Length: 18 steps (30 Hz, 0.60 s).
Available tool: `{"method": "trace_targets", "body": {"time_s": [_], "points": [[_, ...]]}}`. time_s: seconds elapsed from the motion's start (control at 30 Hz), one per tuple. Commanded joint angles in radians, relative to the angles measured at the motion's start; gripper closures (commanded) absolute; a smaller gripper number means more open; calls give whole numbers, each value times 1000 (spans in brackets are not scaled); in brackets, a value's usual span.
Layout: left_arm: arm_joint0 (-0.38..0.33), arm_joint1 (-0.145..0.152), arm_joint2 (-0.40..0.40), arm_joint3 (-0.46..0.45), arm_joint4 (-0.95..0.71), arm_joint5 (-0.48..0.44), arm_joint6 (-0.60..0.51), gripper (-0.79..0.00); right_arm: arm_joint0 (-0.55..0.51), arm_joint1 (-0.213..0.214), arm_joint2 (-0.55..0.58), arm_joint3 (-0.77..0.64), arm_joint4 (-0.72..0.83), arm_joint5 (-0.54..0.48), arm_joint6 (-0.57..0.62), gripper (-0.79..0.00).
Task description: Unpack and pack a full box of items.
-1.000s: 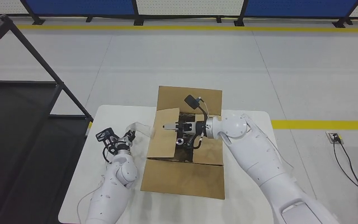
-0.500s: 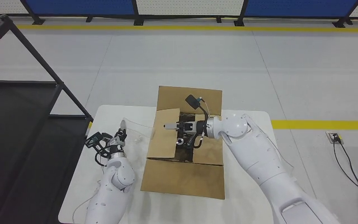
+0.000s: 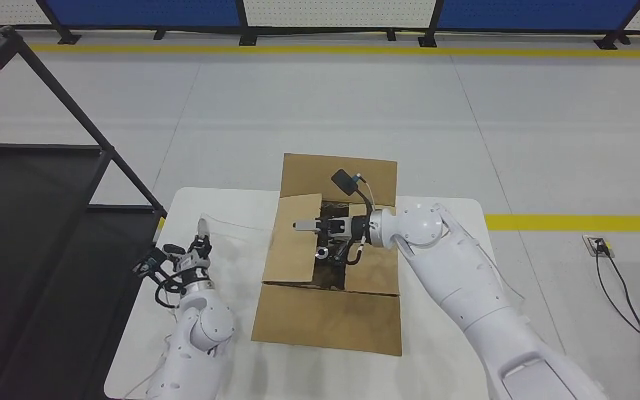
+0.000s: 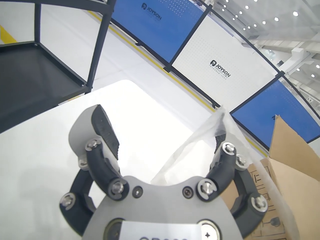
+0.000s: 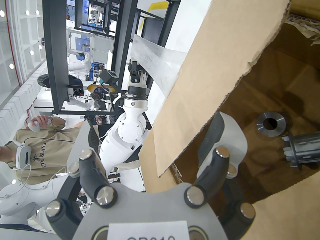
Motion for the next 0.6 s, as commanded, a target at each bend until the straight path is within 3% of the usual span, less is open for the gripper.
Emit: {"method": "trace_targets", "body": {"time_s": [0.0,0.57], "points": [[3,-1,-6,-2,-11,4,-10,-785,1,0,0,1,0,-2,3,-785],[37,-8,-20,-52,-32,-19,-4,-785,8,-4,0,18,2,-12,7,-785]]}}
